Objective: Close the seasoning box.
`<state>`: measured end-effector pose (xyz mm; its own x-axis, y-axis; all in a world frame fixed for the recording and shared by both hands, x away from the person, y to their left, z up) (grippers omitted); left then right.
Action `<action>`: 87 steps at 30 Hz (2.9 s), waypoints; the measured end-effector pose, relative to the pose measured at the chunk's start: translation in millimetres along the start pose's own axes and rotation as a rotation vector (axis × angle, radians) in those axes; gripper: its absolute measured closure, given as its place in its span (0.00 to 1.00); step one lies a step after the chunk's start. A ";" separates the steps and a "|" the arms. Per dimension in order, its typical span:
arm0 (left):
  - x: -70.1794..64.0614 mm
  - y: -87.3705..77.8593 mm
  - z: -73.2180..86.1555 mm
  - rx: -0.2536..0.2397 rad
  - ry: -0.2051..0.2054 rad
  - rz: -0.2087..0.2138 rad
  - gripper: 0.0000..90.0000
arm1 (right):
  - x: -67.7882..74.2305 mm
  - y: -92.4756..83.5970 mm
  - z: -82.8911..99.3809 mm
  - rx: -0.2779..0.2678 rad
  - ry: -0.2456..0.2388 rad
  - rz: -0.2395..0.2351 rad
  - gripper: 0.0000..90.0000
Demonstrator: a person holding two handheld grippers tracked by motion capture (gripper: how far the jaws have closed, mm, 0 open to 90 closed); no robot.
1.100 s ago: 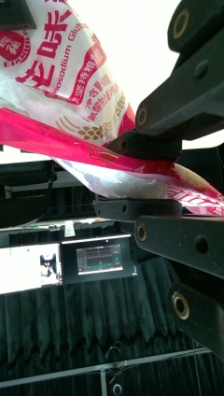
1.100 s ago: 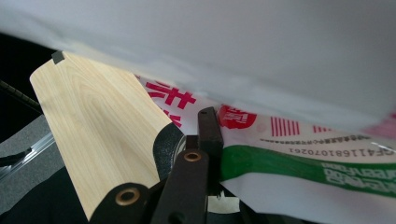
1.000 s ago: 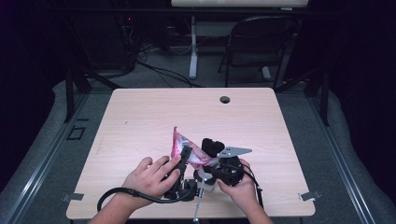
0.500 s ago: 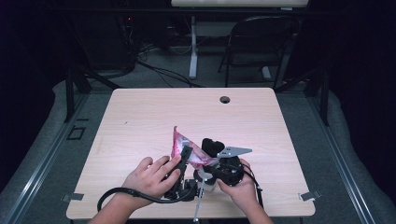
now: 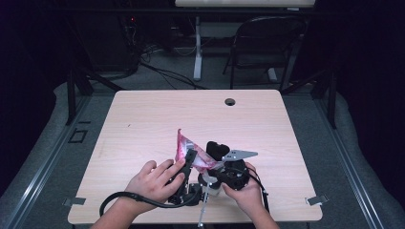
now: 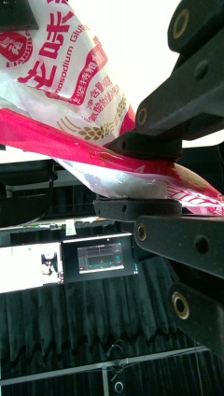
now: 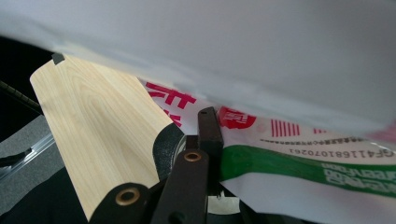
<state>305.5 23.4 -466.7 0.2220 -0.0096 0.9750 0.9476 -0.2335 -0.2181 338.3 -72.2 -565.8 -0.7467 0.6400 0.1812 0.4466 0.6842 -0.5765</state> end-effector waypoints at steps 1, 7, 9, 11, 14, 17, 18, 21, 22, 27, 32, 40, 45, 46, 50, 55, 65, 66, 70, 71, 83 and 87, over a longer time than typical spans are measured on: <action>1.2 -0.3 -0.3 -0.001 0.009 -0.006 0.84 | 0.0 0.1 -0.1 -0.001 0.000 0.001 1.00; 1.3 -0.3 -0.9 -0.007 0.004 -0.009 0.84 | 0.1 -0.1 -0.1 -0.001 0.000 0.000 1.00; 1.3 -0.3 -0.9 -0.007 0.004 -0.009 0.84 | 0.2 -0.1 -0.1 -0.001 0.000 -0.001 1.00; 1.1 -0.5 -1.1 -0.008 0.003 -0.009 0.84 | 0.1 -0.1 -0.2 -0.002 0.000 0.000 1.00; 1.1 -0.4 -1.1 -0.009 0.003 -0.011 0.84 | -0.1 -0.2 -0.1 -0.001 0.000 0.000 1.00; 1.3 -0.6 -0.6 -0.006 0.004 -0.009 0.85 | -0.2 -0.3 -0.3 -0.002 0.000 0.001 1.00; 1.2 -0.6 -0.2 -0.006 0.002 -0.009 0.85 | -0.4 -0.4 -0.3 -0.002 0.000 0.001 1.00; 0.1 -0.6 2.6 -0.004 -0.010 -0.005 0.85 | -0.6 -0.9 -0.1 -0.001 0.001 0.002 1.00; -1.3 -0.5 4.4 0.000 -0.025 -0.001 0.85 | -0.8 -0.9 0.0 -0.001 0.000 0.004 1.00; -6.3 -1.6 14.1 0.010 -0.062 0.012 0.85 | -0.8 -0.4 0.4 0.002 -0.005 0.006 1.00; -11.9 -2.5 24.2 0.022 -0.094 0.018 0.85 | 0.1 -0.9 0.8 0.008 -0.009 0.006 1.00; -20.3 -1.9 36.2 0.035 -0.143 0.020 0.86 | 0.5 -1.3 0.9 0.015 -0.020 0.012 1.00; -23.2 -1.0 40.0 0.043 -0.157 0.024 0.86 | 1.3 -1.5 1.0 0.013 -0.024 0.016 1.00; -22.9 -0.7 40.1 0.040 -0.154 0.018 0.86 | 0.9 -1.5 0.7 0.009 -0.025 0.020 1.00; -24.5 -0.2 42.0 0.044 -0.164 0.029 0.86 | 0.6 -2.0 0.5 0.009 -0.025 0.022 1.00; -25.5 -0.8 44.6 0.038 -0.189 0.034 0.86 | 0.7 -3.2 0.0 0.003 -0.027 0.019 1.00; -31.4 -1.3 53.7 0.033 -0.258 0.048 0.86 | 1.6 -7.1 -3.3 -0.006 -0.039 0.027 1.00; -32.0 -1.5 54.7 0.031 -0.269 0.047 0.86 | 2.2 -7.0 -3.8 -0.011 -0.037 0.027 1.00; -36.3 -1.3 58.7 0.020 -0.319 0.047 0.86 | 3.0 -8.5 -5.0 -0.012 -0.040 0.032 1.00; -37.5 -1.3 59.7 0.018 -0.332 0.049 0.86 | 3.3 -9.1 -5.5 -0.011 -0.040 0.032 1.00; -47.7 1.2 65.6 -0.005 -0.450 0.061 0.86 | 2.2 -9.7 -7.0 0.001 -0.051 0.048 1.00; -51.4 1.8 68.0 -0.008 -0.485 0.072 0.86 | 3.6 -8.6 -7.6 -0.006 -0.054 0.048 1.00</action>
<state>311.4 89.6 -520.1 0.3701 0.4280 0.8245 0.9246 -0.2560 -0.2822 335.5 -73.1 -554.1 -0.7501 0.6520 0.1101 0.4849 0.6557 -0.5787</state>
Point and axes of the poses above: each handheld gripper's, and its own axes: y roughly forward along the jaws, z roughly out of its underside, x roughly to its left, the point moved 9 cm from there along y, roughly forward along the jaws, and after that the axes turned 6 degrees about -y, right-handed, at the moved point
